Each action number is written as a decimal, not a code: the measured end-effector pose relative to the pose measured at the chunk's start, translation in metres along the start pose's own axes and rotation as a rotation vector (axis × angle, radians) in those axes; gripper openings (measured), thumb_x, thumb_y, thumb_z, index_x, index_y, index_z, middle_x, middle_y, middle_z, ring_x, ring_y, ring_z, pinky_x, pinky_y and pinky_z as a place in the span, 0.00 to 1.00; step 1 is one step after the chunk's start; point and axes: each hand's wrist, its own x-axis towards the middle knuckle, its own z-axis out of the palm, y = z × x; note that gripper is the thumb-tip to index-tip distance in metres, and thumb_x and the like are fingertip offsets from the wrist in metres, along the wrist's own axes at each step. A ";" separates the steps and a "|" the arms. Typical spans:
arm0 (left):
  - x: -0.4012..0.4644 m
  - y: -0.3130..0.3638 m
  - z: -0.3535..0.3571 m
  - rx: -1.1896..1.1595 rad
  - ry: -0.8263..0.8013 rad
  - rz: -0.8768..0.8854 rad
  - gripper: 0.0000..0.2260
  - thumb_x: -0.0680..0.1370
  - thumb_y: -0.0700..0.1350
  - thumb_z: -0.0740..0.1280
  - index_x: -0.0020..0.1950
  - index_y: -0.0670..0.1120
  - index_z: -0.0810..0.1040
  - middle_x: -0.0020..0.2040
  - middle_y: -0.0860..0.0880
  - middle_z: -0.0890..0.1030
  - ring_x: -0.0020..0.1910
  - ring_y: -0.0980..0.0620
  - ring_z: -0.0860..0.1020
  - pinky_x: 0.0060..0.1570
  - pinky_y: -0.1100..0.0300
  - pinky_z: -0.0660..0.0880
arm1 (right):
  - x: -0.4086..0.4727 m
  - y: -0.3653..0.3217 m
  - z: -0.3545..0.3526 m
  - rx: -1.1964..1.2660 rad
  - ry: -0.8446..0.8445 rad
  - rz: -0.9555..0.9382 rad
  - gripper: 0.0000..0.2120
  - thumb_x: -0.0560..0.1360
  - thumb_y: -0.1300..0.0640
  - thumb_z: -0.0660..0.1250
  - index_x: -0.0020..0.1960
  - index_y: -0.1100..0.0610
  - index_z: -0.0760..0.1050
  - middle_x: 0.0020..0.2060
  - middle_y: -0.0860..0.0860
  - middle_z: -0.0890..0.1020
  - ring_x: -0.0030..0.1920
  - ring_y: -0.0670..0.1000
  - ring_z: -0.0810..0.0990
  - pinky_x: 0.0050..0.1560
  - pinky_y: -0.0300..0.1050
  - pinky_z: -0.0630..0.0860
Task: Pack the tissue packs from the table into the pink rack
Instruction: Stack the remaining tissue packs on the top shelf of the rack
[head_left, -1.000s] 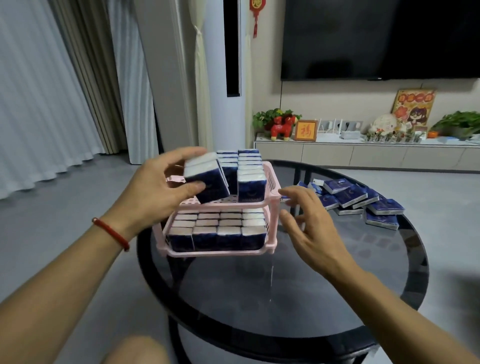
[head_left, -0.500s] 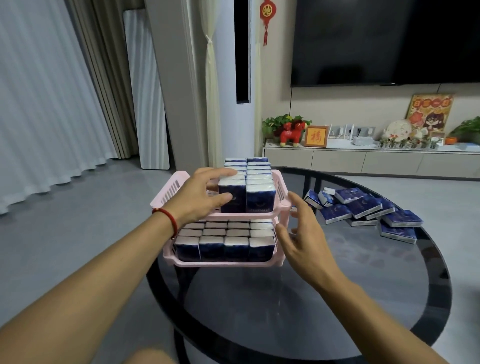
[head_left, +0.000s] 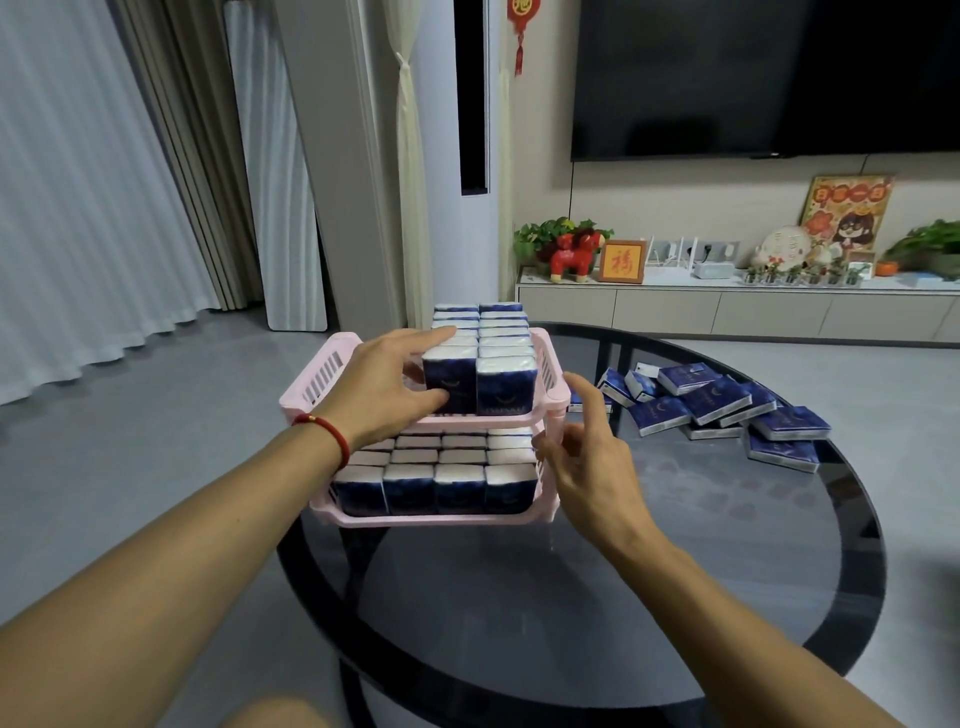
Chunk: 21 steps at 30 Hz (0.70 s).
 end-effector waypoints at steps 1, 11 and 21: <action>0.000 0.000 0.001 -0.026 -0.001 -0.024 0.32 0.74 0.40 0.76 0.76 0.56 0.73 0.61 0.58 0.79 0.50 0.59 0.81 0.46 0.81 0.70 | 0.000 0.000 -0.001 0.004 -0.003 0.006 0.24 0.84 0.50 0.62 0.74 0.36 0.56 0.40 0.54 0.85 0.42 0.56 0.83 0.44 0.60 0.80; 0.001 -0.001 -0.003 -0.149 -0.111 -0.105 0.36 0.73 0.39 0.76 0.78 0.59 0.69 0.67 0.54 0.80 0.56 0.54 0.83 0.58 0.55 0.82 | -0.002 0.000 -0.003 0.056 -0.041 0.049 0.32 0.82 0.56 0.67 0.75 0.33 0.55 0.46 0.49 0.86 0.48 0.51 0.85 0.52 0.55 0.82; -0.005 0.009 -0.009 -0.145 -0.161 -0.126 0.41 0.73 0.40 0.76 0.80 0.62 0.62 0.61 0.64 0.80 0.55 0.58 0.83 0.62 0.56 0.80 | -0.004 0.008 -0.008 0.050 -0.096 0.074 0.37 0.81 0.57 0.68 0.82 0.40 0.51 0.55 0.41 0.82 0.51 0.38 0.81 0.52 0.35 0.75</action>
